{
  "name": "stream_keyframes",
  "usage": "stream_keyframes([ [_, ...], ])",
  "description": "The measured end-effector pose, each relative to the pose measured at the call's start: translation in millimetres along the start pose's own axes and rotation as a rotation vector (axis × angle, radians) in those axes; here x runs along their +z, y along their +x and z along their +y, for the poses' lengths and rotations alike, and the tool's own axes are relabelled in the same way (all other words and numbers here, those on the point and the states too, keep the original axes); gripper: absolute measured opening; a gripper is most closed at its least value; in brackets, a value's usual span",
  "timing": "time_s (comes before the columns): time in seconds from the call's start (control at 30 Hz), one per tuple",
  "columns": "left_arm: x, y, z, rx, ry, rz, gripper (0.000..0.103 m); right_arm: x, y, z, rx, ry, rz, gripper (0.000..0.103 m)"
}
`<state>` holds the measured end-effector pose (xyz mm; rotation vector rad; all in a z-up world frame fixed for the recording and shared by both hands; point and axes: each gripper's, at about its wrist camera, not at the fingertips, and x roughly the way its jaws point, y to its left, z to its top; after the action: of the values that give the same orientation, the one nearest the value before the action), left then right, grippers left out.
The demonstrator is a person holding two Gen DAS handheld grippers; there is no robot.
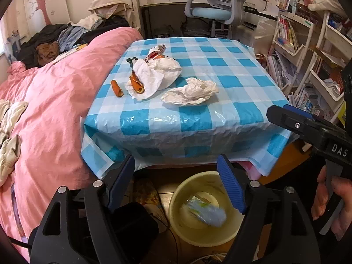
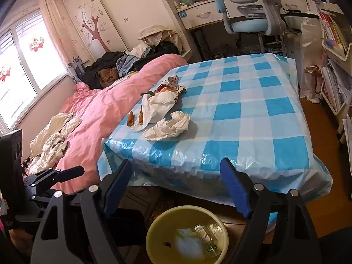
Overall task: Collect trash
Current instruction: 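Carry the bottle and carton to the yellow bin and release both, then grasp crumpled tissue with the right tool while the left tool grasps an orange stick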
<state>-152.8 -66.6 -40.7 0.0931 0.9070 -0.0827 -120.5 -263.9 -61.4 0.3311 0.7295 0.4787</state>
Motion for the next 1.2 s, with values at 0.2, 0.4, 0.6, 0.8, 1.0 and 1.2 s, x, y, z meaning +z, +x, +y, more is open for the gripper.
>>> stream_keyframes([
  [0.2, 12.6, 2.4, 28.6, 0.065, -0.091, -0.048, 0.077, -0.2, -0.9, 2.6, -0.008, -0.017, -0.012, 0.079],
  [0.4, 27.8, -1.9, 50.2, 0.121, -0.162, -0.135, 0.079, 0.4, -1.4, 8.2, -0.018, -0.049, -0.033, 0.079],
  [0.6, 33.4, -4.6, 58.5, 0.126, -0.197, -0.179, 0.080, 1.0, -0.4, 14.9, -0.030, -0.086, -0.048, 0.079],
  [0.8, 35.6, -0.1, 62.3, 0.122, -0.209, -0.185, 0.081, 0.7, 4.5, 21.6, -0.037, -0.120, -0.049, 0.080],
  [1.0, 37.2, 3.5, 65.0, 0.123, -0.222, -0.188, 0.082, 1.4, 11.7, 26.7, -0.036, -0.138, -0.043, 0.080],
  [1.2, 41.2, 8.1, 74.5, 0.134, -0.253, -0.186, 0.082, 3.2, 19.4, 30.7, -0.036, -0.156, -0.031, 0.080],
])
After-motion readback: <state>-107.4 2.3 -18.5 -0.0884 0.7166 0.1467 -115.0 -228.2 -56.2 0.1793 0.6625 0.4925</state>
